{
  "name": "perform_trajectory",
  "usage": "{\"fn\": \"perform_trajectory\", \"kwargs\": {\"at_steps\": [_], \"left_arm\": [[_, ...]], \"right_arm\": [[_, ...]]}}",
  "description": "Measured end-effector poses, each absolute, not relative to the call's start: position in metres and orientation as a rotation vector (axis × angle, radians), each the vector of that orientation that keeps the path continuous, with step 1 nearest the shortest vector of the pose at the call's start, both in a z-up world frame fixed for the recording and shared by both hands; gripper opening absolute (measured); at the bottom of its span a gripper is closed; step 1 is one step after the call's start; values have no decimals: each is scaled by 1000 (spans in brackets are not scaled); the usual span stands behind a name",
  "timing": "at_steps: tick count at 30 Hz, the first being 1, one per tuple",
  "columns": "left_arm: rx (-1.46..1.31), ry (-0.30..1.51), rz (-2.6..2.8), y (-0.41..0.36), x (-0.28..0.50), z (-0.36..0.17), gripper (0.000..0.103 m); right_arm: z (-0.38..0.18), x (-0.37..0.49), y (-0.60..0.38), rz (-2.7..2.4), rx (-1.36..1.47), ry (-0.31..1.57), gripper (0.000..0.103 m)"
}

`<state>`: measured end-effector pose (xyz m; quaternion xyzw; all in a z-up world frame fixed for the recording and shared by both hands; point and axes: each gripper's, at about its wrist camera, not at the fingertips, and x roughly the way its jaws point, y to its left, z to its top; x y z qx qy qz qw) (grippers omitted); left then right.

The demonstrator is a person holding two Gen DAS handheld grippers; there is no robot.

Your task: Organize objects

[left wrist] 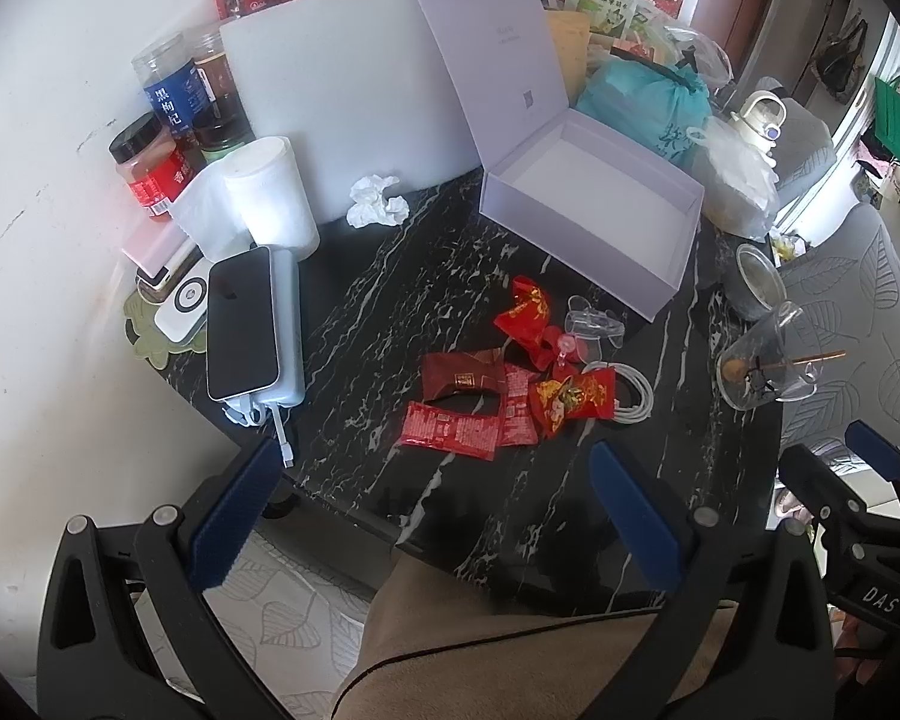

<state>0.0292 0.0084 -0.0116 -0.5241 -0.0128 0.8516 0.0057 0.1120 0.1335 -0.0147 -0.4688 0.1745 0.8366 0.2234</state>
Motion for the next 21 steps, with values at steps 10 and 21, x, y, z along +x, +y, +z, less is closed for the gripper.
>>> {"fn": "perform_trajectory", "kwargs": {"at_steps": [10, 21], "left_arm": [[-1690, -57, 2631, 4, 27, -17, 103], [-1828, -160, 2542, -7, 28, -42, 103]], "right_arm": [[-18, 109, 135, 2299, -1332, 486, 103], [-41, 106, 132, 2285, -1452, 550, 102]]}}
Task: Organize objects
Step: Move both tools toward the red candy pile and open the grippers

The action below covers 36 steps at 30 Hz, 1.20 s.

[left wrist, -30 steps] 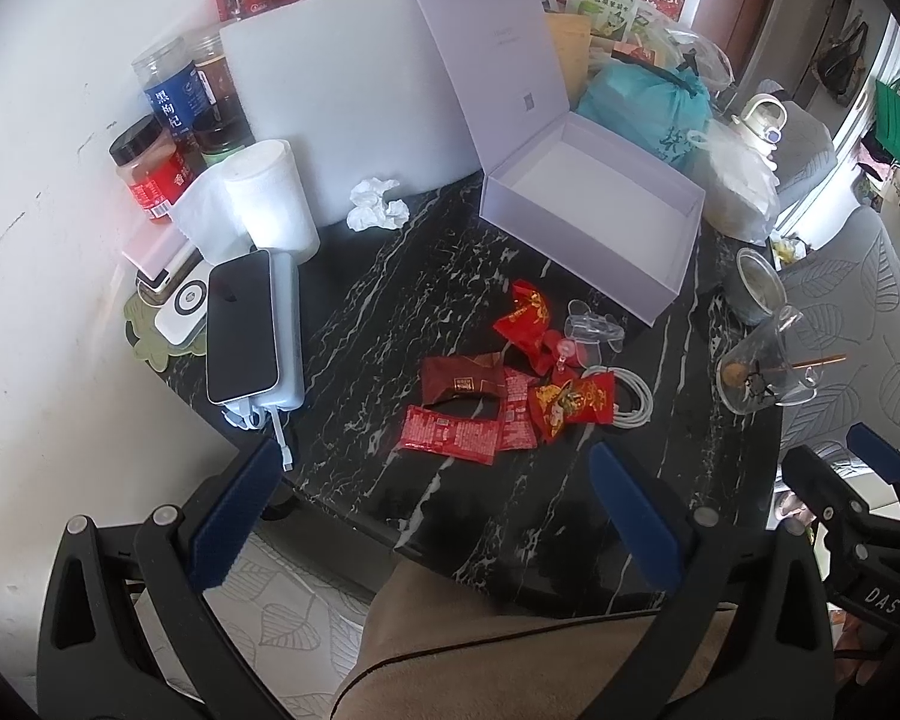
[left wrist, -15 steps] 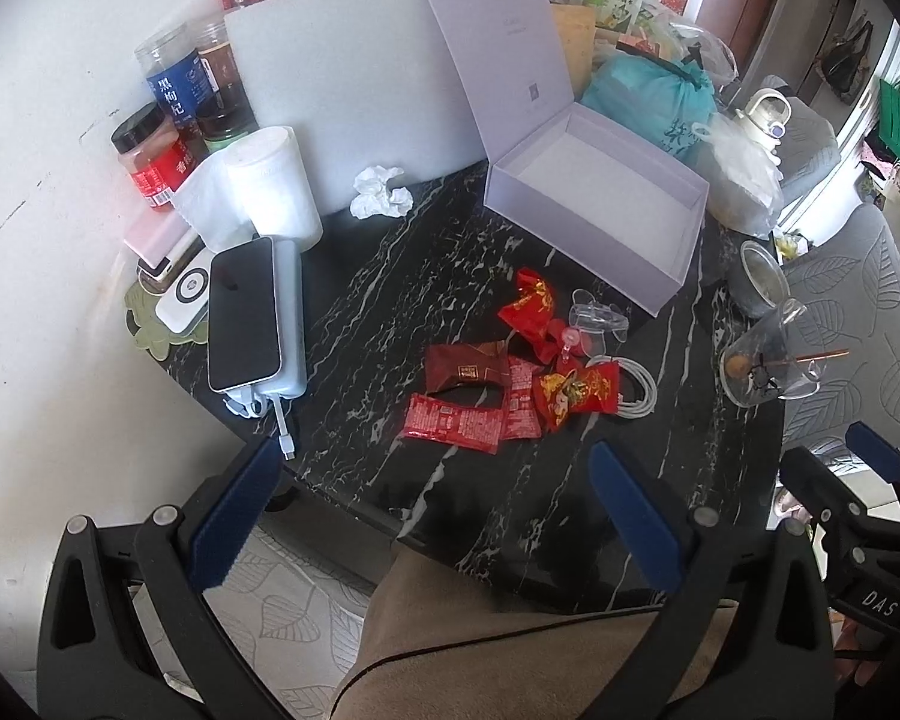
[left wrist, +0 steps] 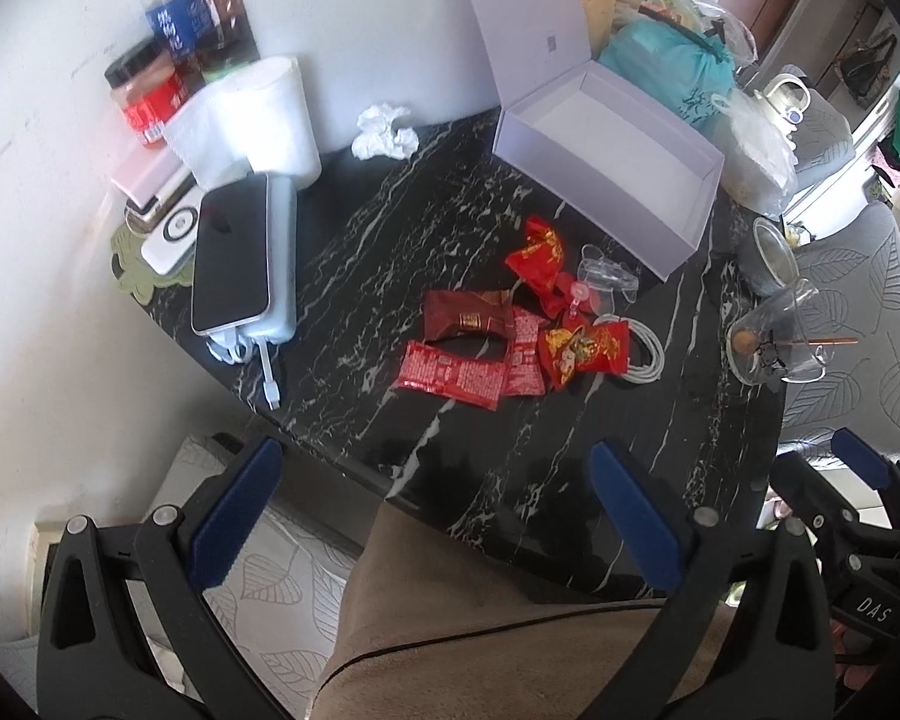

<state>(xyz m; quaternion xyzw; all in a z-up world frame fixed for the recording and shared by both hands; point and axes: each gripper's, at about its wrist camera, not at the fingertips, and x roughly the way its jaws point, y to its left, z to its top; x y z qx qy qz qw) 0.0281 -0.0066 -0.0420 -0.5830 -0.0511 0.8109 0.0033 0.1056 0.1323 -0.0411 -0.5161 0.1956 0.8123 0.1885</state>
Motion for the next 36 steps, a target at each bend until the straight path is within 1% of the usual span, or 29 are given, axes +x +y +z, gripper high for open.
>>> {"fn": "perform_trajectory", "kwargs": {"at_steps": [5, 10, 17, 19, 20, 22, 24, 26, 27, 28, 32, 33, 36], "left_arm": [[-1888, -229, 2502, -15, 23, -57, 103], [-1890, -244, 2495, -20, 17, -69, 103], [-1856, -163, 2496, -13, -4, -84, 103], [-1816, -180, 2510, -12, -10, -87, 103], [-1719, 22, 2339, -12, -13, -89, 103], [-1716, 24, 2323, -8, -20, -95, 103], [-1713, 27, 2309, -5, -25, -101, 103], [-1716, 38, 2298, -3, -31, -107, 103], [-1717, 41, 2291, -1, -33, -110, 102], [-1721, 43, 2285, -1, -36, -113, 101], [-1756, 17, 2258, -5, -44, -127, 96], [-1764, 13, 2250, -6, -45, -130, 95], [-1762, 33, 2243, -6, -49, -135, 95]], "right_arm": [[-56, 103, 133, 2292, -1488, 575, 102], [-69, 97, 135, 2299, -1505, 585, 102], [-82, 79, 141, 2318, -1493, 539, 101], [-87, 70, 144, 2322, -1491, 528, 98], [-90, 66, 146, 2324, -1496, 524, 97], [-96, 57, 149, 2329, -1502, 521, 91], [-102, 48, 152, 2333, -1511, 520, 88], [-110, 39, 152, 2336, -1531, 508, 81], [-113, 35, 152, 2337, -1541, 499, 77], [-117, 32, 151, 2340, -1552, 496, 74], [-131, 18, 148, 2347, -1598, 509, 70], [-134, 15, 146, 2346, -1602, 509, 66], [-145, 4, 144, 2337, -1625, 514, 61]]}}
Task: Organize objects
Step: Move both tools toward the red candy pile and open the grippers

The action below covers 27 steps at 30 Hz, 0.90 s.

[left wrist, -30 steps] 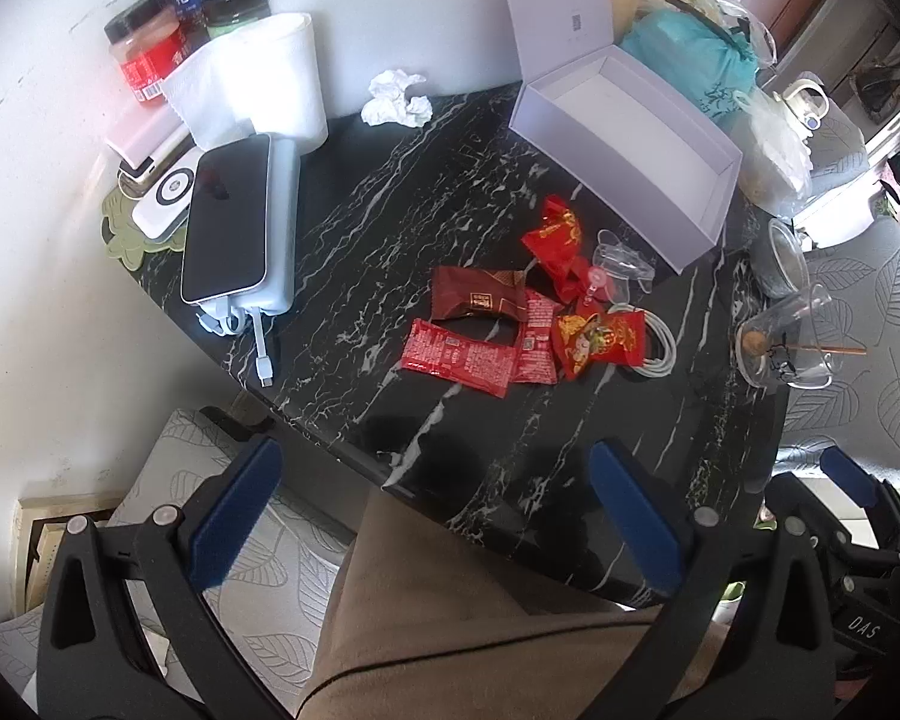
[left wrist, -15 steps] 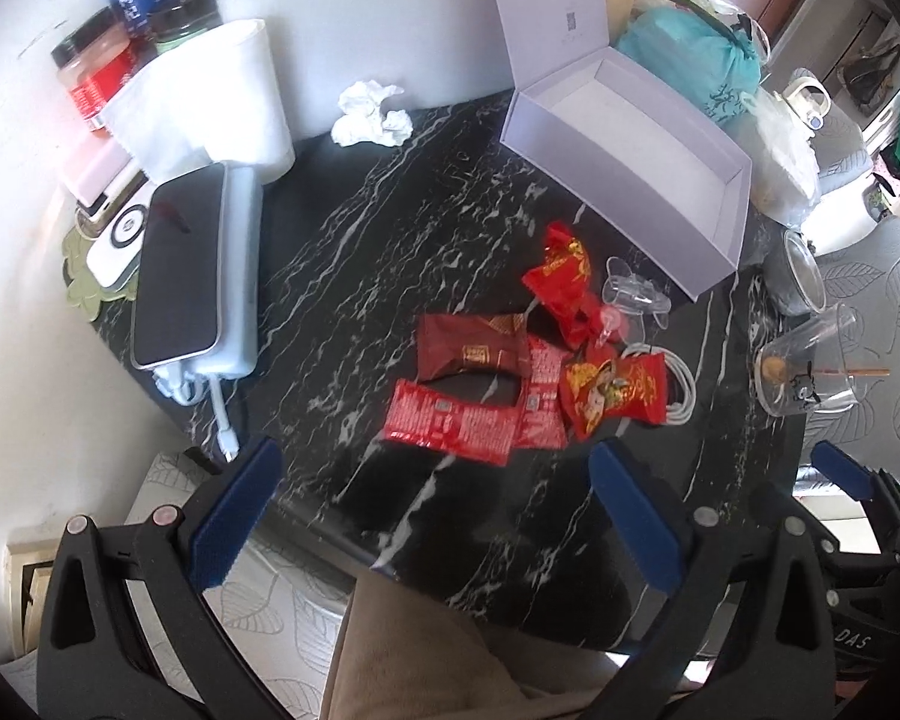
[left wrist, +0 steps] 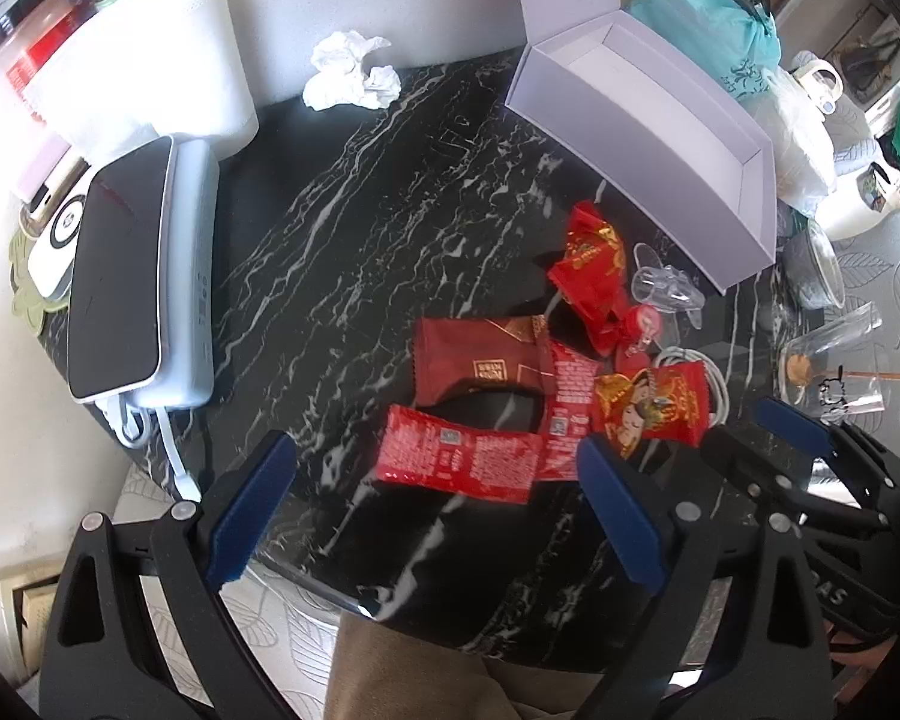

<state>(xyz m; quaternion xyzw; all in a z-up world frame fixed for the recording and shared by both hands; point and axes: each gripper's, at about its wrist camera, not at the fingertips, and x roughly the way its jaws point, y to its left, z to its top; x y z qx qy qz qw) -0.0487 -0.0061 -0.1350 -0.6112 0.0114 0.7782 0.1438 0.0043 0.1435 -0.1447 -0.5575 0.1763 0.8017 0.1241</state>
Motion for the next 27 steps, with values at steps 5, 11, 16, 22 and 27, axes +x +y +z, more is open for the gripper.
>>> {"fn": "perform_trajectory", "kwargs": {"at_steps": [5, 11, 16, 22, 27], "left_arm": [[-1741, 83, 2240, -5, -61, -137, 95], [-1732, 72, 2198, -2, -76, -143, 95], [-1740, 52, 2172, -1, -84, -150, 95], [-1697, 36, 2157, 5, -91, -145, 95], [-1641, 64, 2139, 17, -98, -136, 95]], "right_arm": [[-157, -11, 145, 2310, -1655, 536, 43], [-165, -23, 141, 2300, -1729, 564, 30], [-162, -20, 140, 2316, -1702, 583, 16], [-159, -12, 146, 2296, -1658, 668, 8], [-151, -5, 153, 2292, -1605, 696, 6]]}}
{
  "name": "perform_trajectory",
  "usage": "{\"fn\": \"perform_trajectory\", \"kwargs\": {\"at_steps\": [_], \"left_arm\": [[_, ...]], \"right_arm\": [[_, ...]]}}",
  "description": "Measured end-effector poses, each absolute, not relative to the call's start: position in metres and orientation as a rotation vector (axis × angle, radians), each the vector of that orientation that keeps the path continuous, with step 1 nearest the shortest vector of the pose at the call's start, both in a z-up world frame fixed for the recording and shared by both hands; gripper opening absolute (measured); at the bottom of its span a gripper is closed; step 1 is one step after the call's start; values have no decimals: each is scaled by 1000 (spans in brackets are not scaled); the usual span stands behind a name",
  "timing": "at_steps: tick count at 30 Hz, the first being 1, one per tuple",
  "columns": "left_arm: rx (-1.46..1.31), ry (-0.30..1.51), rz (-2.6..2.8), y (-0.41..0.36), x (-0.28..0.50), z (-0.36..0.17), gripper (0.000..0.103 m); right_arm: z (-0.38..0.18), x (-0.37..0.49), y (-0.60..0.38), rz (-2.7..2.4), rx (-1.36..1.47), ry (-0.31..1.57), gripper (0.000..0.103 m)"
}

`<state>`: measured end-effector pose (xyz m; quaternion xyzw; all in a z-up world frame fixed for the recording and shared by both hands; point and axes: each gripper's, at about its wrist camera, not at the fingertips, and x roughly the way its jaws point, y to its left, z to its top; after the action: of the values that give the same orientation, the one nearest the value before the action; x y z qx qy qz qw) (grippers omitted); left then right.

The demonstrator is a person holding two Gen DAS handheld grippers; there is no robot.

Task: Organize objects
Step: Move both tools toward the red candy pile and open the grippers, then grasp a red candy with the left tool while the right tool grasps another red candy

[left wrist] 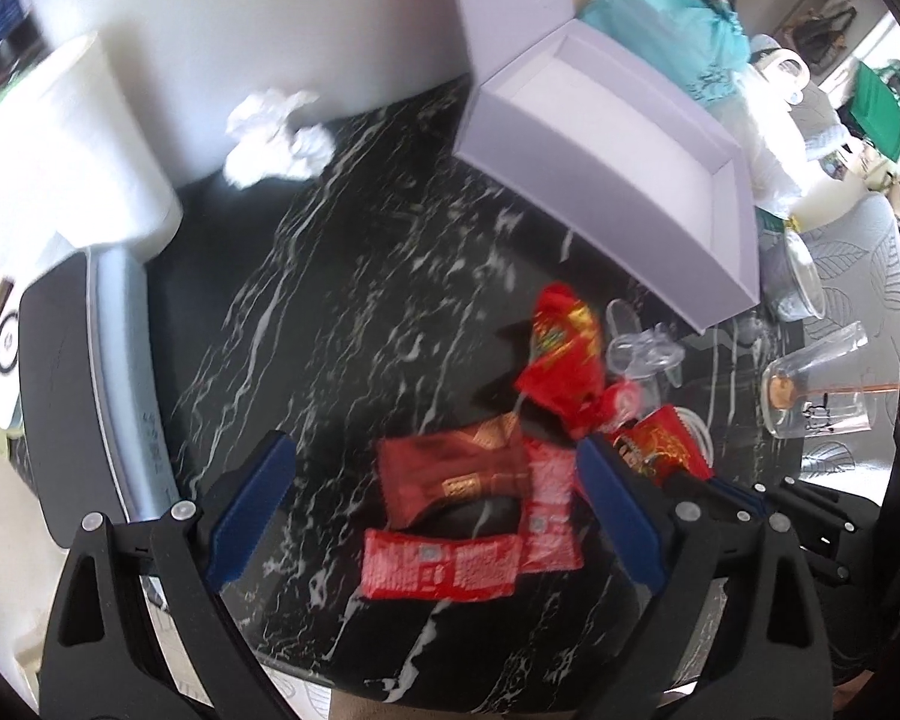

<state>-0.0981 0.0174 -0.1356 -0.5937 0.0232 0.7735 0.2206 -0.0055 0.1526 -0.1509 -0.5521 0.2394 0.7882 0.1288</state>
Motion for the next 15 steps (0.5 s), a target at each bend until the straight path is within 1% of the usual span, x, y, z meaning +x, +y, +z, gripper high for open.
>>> {"fn": "perform_trajectory", "kwargs": {"at_steps": [6, 9, 15], "left_arm": [[-1599, 85, 2095, 38, -106, -131, 95], [-1589, 136, 2084, 52, -111, -136, 95], [-1560, 178, 2059, 76, -121, -140, 95]], "right_arm": [[-141, 7, 163, 2278, -1553, 704, 3], [-142, 13, 171, 2251, -1548, 694, 3], [-142, 18, 183, 2264, -1516, 770, 4]]}}
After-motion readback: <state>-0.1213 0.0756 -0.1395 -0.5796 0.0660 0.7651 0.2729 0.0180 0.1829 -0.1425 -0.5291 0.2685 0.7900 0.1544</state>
